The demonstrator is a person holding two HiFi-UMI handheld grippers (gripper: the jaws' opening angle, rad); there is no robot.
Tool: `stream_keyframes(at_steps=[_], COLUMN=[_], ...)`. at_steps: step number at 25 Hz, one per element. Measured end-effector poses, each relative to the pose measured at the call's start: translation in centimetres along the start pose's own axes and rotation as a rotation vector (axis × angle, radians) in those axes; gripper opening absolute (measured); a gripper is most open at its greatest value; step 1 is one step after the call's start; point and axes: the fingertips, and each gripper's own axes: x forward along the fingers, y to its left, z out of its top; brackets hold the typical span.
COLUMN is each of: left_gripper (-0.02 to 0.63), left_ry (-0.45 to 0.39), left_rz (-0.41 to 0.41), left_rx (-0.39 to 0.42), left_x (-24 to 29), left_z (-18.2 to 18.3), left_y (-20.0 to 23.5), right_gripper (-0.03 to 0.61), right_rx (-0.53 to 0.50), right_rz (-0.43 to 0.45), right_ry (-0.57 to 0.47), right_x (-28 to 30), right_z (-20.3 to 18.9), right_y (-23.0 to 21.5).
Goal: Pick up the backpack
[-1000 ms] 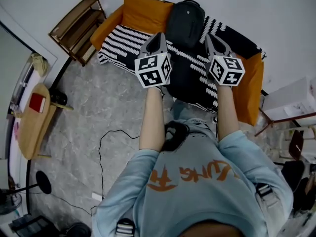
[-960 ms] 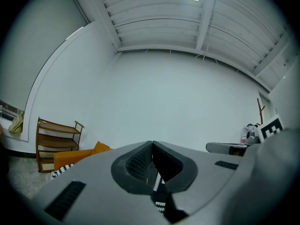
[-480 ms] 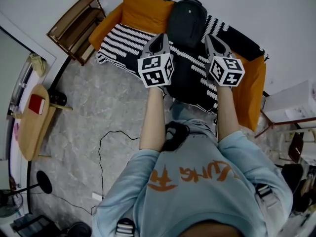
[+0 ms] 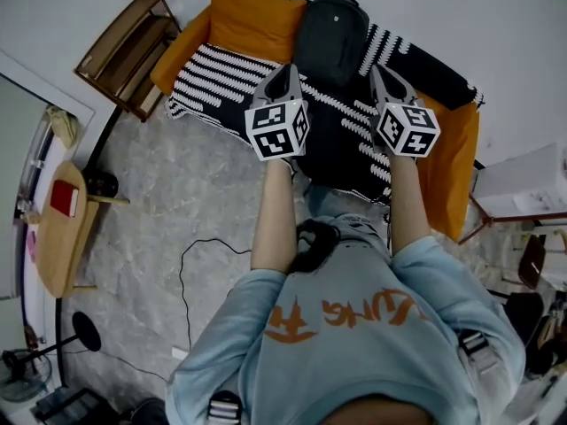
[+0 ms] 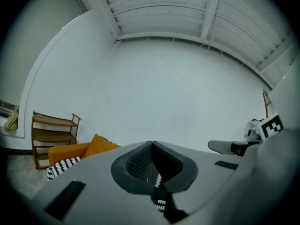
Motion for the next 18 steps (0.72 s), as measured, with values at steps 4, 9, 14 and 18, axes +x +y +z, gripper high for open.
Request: stream_keyframes(at_steps=[4,9,14,18], left_gripper=[0.020,0.020,0.020,0.020], left_ry=[0.025,0.066,0.145,0.184], left_rz=[0.023,0.050,0.089,0.114], left_rx=[-0.017,-0.039,-0.100,-0.115], left_x=[1.7,3.9,6.6,9.2], left_z=[-0.7,-2.5,-6.4,-8.1], left_y=[1.3,2.9,5.2,6.4], right_gripper=[-0.002,-0.002,-0.002,-0.002], right_rx=[0.023,0.045,0.057,0.083], right_rz=[-0.008,0.006,0.033,0.033], right_ry=[0.031,0.084,0.180,0.218], right_x=[2.1,5.4,8.9,11.6], right_z=[-0.9,-2.9,-6.5,-8.1], right_y=[-1.4,-2.0,-2.6,-4.3])
